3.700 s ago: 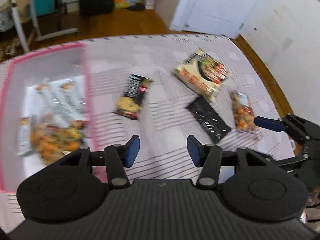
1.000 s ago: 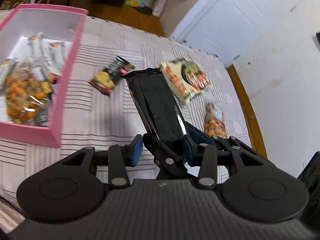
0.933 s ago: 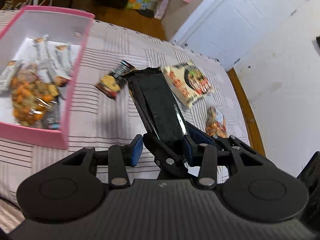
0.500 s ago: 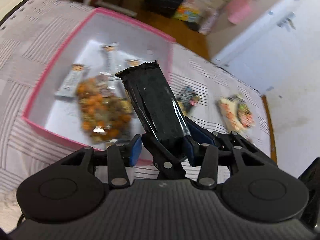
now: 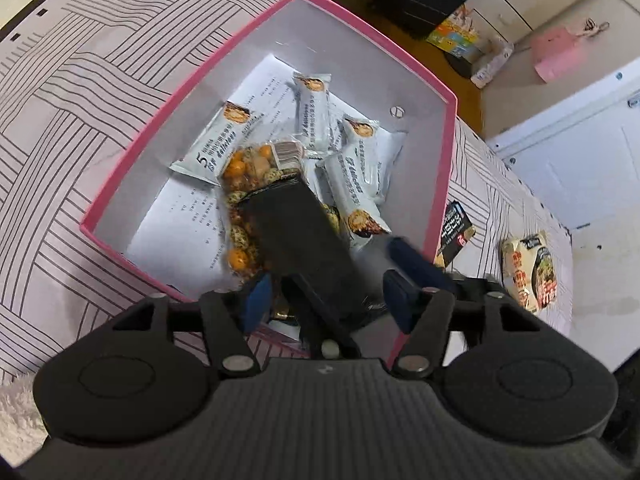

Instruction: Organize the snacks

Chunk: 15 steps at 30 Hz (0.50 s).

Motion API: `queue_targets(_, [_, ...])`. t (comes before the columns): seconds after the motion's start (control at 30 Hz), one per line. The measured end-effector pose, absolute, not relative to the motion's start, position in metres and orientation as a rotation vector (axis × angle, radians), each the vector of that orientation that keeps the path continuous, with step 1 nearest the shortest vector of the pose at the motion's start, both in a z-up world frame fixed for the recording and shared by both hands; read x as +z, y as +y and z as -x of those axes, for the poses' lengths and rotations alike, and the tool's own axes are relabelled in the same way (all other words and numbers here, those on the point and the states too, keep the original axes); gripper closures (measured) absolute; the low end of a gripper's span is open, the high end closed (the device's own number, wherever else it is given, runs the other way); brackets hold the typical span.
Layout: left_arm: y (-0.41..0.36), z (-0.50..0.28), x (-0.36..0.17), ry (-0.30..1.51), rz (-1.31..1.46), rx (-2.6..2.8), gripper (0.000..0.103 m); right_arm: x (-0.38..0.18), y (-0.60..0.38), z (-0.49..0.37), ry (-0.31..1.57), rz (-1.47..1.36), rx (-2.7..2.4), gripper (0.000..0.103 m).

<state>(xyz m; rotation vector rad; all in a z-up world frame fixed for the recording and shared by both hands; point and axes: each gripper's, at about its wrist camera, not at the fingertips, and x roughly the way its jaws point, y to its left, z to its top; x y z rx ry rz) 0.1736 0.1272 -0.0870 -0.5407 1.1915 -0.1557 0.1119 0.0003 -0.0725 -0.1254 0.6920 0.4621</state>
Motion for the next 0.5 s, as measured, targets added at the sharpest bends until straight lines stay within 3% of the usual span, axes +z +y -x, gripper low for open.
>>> queue_targets(0.27, [0.121,-0.161,-0.059,1.089,0.419,-0.246,0.04,-0.035,-0.047,-0.065,0.62,0.004,0.439,0.025])
queue_targets(0.5, [0.067,-0.156,-0.025,1.054,0.192,-0.44,0.042,-0.011,-0.114,-0.031,0.557,-0.051,0.354,0.025])
